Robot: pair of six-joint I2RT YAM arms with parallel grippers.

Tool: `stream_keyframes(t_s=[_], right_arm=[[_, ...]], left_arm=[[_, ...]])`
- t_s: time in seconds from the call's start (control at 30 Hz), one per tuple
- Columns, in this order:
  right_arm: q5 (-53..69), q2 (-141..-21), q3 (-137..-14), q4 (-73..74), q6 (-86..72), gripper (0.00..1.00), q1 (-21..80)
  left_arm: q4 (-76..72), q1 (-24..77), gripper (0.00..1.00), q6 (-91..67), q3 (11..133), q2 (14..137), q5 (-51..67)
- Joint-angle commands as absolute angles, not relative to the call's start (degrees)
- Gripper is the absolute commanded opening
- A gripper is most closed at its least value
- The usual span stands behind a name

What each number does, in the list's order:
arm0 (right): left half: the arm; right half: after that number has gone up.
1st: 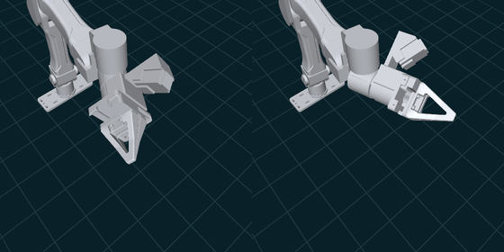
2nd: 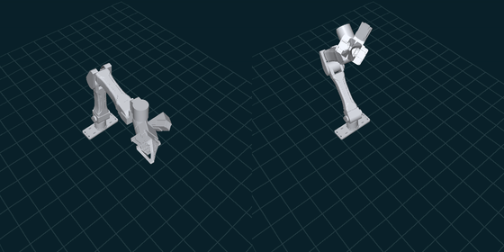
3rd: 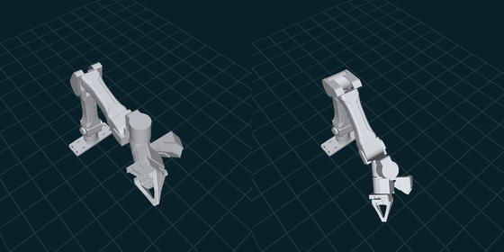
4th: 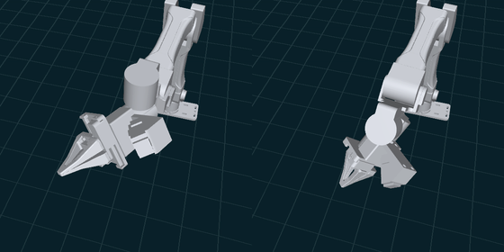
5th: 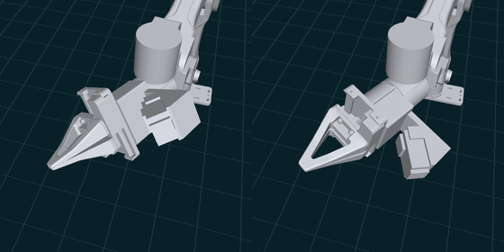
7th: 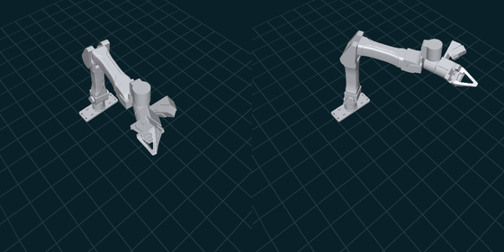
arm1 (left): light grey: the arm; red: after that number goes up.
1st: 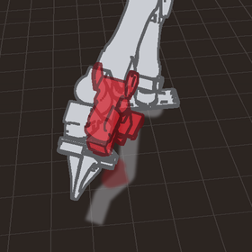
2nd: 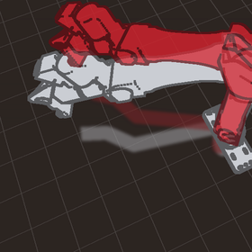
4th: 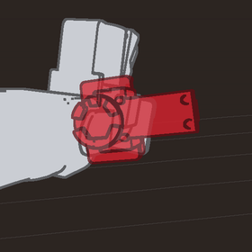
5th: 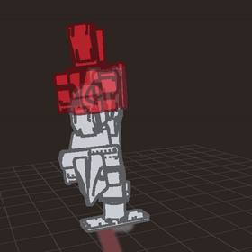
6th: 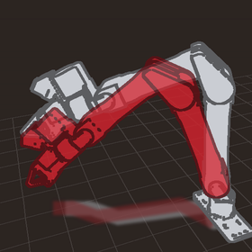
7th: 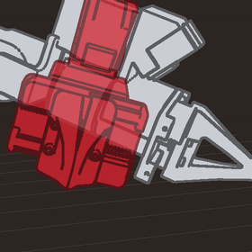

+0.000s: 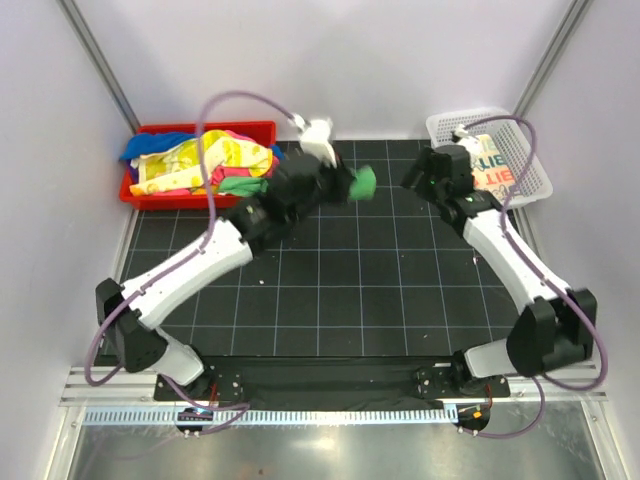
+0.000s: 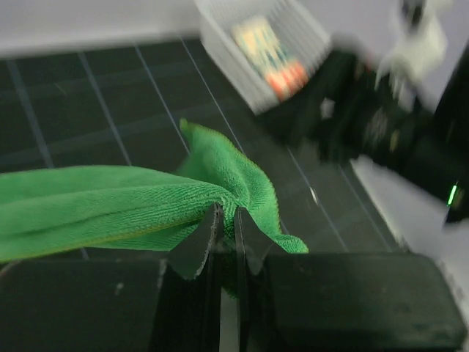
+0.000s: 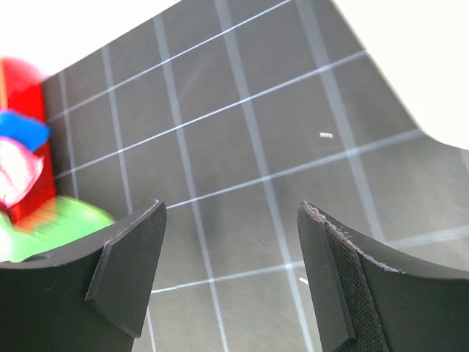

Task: Fold and stack the towels
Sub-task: Move the towel to the center of the board, then flatten out the crumpled towel

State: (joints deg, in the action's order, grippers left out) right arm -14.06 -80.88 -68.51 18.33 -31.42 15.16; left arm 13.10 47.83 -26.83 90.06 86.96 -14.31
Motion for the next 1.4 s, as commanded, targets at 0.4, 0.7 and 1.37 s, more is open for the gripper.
stream_keyframes(t_s=[0.4,0.7,1.37], right_arm=[[-12.9,-67.4,-56.0,23.8,-27.8,0.8,20.4],[-7.1,-84.6,-59.8,14.0,-24.0,0.79,29.6],[4.5,-127.2,-107.0,19.6,-13.2,0.59,38.2]], left_arm=[[1.6,82.5,0.0,-55.3,45.4,74.6,-12.8],[20.4,78.9,0.38,-59.0,50.1,72.1,-34.3],[13.3,19.8,0.4,-59.6,53.5,80.3,-16.4]])
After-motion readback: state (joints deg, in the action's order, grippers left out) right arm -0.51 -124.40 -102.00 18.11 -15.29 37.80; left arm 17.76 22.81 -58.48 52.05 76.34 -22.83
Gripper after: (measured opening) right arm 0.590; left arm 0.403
